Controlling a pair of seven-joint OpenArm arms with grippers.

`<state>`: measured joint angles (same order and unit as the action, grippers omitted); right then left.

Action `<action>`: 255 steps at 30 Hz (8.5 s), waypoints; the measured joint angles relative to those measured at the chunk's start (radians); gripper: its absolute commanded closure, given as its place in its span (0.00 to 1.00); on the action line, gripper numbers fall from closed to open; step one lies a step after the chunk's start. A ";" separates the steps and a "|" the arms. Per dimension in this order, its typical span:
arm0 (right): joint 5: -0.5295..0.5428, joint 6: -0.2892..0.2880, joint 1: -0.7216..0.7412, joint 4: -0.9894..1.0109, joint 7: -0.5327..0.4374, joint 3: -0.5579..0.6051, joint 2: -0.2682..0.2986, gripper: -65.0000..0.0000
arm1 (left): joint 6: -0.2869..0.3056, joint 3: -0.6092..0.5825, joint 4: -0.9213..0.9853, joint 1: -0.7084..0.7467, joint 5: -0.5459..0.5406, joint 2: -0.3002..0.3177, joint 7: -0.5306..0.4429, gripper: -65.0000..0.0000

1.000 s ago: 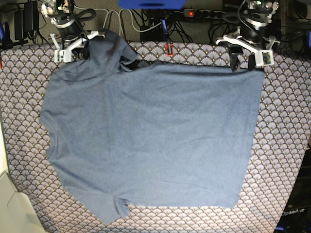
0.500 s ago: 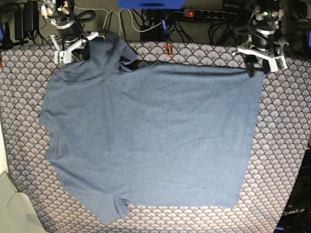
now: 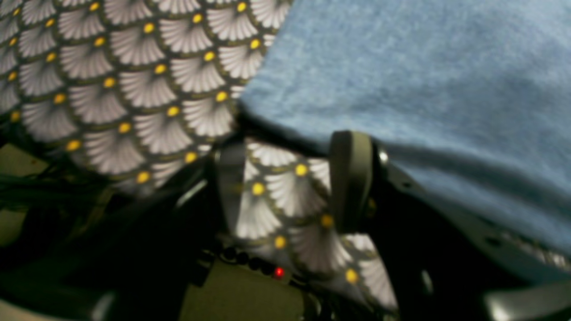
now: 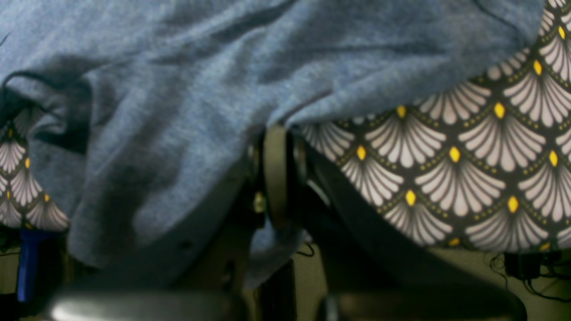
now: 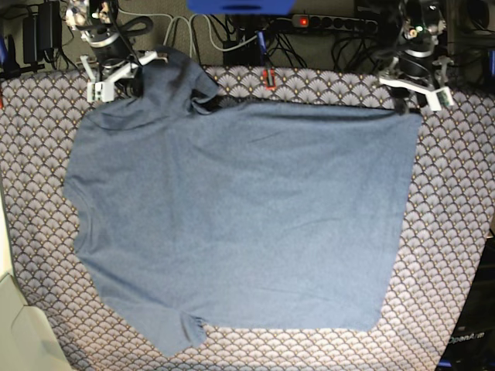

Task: Fold the T-shirt properly
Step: 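Grasp the shirt's shoulder edges with both grippers, then lift the shoulder edges and pull both grippers toward the hem, then lower the folded edge onto the shirt body with both grippers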

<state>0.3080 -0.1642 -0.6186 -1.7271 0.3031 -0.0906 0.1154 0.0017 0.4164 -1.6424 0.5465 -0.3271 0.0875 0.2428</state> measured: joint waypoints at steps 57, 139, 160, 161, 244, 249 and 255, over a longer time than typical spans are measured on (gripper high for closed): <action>0.007 -0.008 0.000 0.026 -0.027 0.002 0.018 1.00 | 0.003 0.016 0.157 -0.142 0.003 -0.021 -0.048 0.98; -0.383 -0.140 0.871 0.398 0.214 0.129 0.204 1.00 | 0.017 -0.333 0.440 -0.888 0.234 0.178 0.344 0.99; -0.383 -0.140 0.948 0.515 0.188 0.167 0.206 1.00 | 0.016 -0.373 0.602 -0.984 0.234 0.183 0.231 0.99; -0.383 -0.139 0.948 0.515 0.188 0.168 0.206 1.00 | 0.014 -0.391 0.603 -0.993 0.233 0.184 0.231 0.99; -0.463 -0.139 0.732 0.362 0.220 0.035 0.226 0.53 | 0.010 -0.338 0.679 -0.807 0.101 0.175 0.119 0.29; -0.457 -0.139 0.726 0.323 0.209 0.019 0.227 0.53 | 0.021 -0.338 0.692 -0.810 0.101 0.174 0.107 0.54; -0.462 -0.143 0.727 0.335 0.212 -0.040 0.231 0.53 | 0.021 -0.338 0.694 -0.813 0.098 0.173 0.107 0.97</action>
<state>-0.1535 -0.3077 0.1089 -1.3922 0.5148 -0.1310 0.3466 0.0231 0.0788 -0.9485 -0.2661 -0.2287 0.2604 0.3500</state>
